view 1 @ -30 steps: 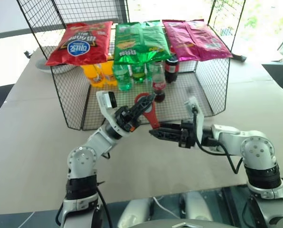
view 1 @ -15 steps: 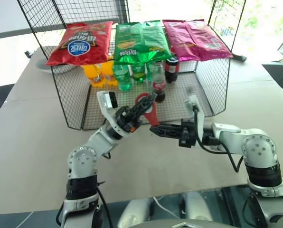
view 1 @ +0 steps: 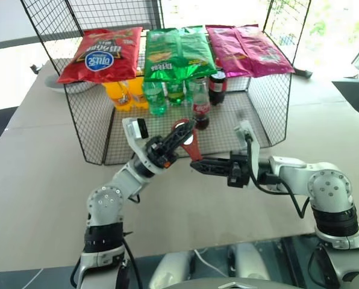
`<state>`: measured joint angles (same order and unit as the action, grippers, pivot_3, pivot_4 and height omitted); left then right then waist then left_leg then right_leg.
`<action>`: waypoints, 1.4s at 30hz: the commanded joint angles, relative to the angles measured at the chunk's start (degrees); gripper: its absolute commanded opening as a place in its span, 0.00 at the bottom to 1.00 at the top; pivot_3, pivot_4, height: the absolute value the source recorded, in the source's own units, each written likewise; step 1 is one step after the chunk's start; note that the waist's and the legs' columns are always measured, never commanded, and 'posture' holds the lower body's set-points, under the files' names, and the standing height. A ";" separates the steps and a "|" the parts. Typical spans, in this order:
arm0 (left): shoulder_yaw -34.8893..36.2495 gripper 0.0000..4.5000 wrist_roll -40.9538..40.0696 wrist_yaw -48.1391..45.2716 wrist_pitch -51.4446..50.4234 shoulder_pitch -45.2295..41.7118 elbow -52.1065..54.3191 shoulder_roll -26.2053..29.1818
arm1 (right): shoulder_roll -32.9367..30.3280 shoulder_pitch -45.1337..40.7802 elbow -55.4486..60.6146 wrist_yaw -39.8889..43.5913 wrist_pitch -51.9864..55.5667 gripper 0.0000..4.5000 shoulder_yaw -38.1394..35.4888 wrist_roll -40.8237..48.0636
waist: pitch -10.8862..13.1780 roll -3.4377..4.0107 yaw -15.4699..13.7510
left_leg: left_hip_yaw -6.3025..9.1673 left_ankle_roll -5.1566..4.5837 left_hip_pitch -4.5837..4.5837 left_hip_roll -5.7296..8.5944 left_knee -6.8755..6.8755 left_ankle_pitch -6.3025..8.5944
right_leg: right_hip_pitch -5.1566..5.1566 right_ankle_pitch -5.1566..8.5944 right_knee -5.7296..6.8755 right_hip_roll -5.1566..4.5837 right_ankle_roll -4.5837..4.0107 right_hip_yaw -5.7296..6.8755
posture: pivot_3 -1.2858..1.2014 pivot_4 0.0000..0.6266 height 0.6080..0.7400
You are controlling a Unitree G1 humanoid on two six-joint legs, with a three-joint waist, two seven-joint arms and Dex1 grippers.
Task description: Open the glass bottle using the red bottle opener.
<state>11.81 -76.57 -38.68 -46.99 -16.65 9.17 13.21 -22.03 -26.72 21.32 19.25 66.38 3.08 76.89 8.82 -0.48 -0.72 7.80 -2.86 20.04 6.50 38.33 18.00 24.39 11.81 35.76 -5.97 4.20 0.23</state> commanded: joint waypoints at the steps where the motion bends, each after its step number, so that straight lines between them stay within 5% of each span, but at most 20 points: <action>1: 0.71 0.74 -0.56 -1.08 0.29 0.42 1.14 0.15 | 0.11 -0.64 1.26 -0.28 -0.22 0.00 -0.30 0.70 | 0.00 0.00 0.00 | 0.00 0.00 0.00 0.00 0.00 0.00 | 0.00 0.00 0.00 0.00 0.00 0.00 | 0.52 0.24 1.00; 4: 0.82 0.99 -1.28 -1.08 -0.18 0.75 1.46 0.23 | 0.20 -0.38 1.17 -0.54 -0.42 0.00 -0.37 0.33 | 0.00 0.00 0.00 | 0.00 0.00 0.00 0.00 0.00 0.00 | 0.00 0.00 0.00 0.00 0.00 0.00 | 0.52 0.24 1.00; 13: 2.67 0.99 0.26 3.46 2.86 -0.54 0.81 -0.98 | 0.95 6.44 -0.87 -3.70 -10.01 0.00 -6.53 -8.69 | -0.01 -0.01 -0.15 | 0.00 0.00 0.06 0.03 0.02 0.00 | 0.04 -0.01 0.00 -0.02 0.01 0.00 | 0.52 0.24 1.00; 19: 2.09 0.99 10.67 4.39 11.48 -2.29 -0.02 -1.55 | -6.05 11.40 -0.97 -1.43 -37.60 0.00 -1.13 -43.71 | -0.01 -0.01 -0.12 | -0.08 0.00 0.07 0.05 0.01 0.00 | 0.10 0.00 0.02 -0.01 0.02 -0.04 | 0.52 0.24 1.00; 23: -0.17 0.99 22.25 5.15 20.22 -3.37 -2.58 -2.41 | -5.65 12.40 -3.14 -2.86 -48.21 0.00 -0.06 -55.31 | -0.01 -0.02 0.03 | -0.19 0.02 0.07 0.03 -0.02 -0.01 | 0.17 -0.01 0.04 0.02 0.02 -0.11 | 0.52 0.24 1.00; 33: -7.45 0.99 53.00 5.32 48.90 -13.10 -25.54 -2.78 | 1.71 12.11 -4.04 -3.17 -52.59 0.00 2.34 -63.09 | -0.01 -0.03 -0.23 | -0.13 0.03 0.09 0.03 0.01 -0.02 | 0.17 -0.01 0.05 0.02 0.02 -0.08 | 0.52 0.24 1.00; 42: -7.59 0.99 58.96 3.39 61.96 -21.73 -42.21 -5.51 | 6.01 14.45 -1.92 -3.39 -52.49 0.00 4.38 -66.32 | -0.01 -0.03 -0.07 | -0.08 0.02 0.17 0.06 0.00 -0.02 | 0.25 -0.01 0.03 0.00 0.02 -0.05 | 0.52 0.24 1.00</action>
<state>4.01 -18.64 -34.45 11.85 -36.52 -31.43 7.88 -16.46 -12.21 15.99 15.92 14.77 7.60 11.05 8.81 -0.52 -0.78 7.71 -2.84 20.22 6.56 38.35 17.97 24.64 11.79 35.80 -5.97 4.23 0.18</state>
